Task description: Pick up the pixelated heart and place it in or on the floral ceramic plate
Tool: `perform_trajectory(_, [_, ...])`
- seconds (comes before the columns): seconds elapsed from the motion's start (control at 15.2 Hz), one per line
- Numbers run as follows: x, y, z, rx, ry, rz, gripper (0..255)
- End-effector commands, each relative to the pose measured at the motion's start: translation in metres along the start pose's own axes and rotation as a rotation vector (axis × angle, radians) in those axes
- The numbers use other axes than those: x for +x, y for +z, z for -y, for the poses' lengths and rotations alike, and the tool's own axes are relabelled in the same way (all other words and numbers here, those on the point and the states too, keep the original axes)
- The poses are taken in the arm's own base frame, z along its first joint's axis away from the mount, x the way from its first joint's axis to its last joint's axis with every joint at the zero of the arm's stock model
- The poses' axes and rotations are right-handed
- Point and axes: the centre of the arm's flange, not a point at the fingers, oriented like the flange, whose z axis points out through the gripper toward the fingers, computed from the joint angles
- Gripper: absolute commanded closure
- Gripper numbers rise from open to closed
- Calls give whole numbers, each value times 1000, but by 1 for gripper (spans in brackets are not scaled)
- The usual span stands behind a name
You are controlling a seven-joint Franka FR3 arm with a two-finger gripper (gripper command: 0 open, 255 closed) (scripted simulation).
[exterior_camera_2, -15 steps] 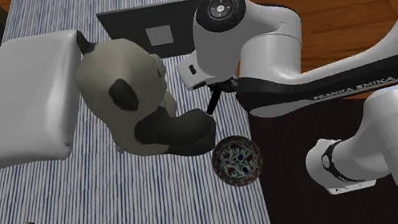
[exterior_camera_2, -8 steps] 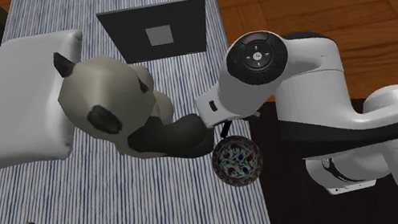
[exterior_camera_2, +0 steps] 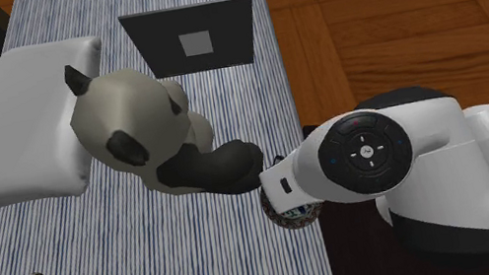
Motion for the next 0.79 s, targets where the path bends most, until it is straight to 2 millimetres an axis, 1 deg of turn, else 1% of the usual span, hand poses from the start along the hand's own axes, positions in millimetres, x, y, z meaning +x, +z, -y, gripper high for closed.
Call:
perform_trajectory(0.0, [4,10,5,0,1,0,255])
perform_trajectory(0.73, [13,67,7,0,1,0,255])
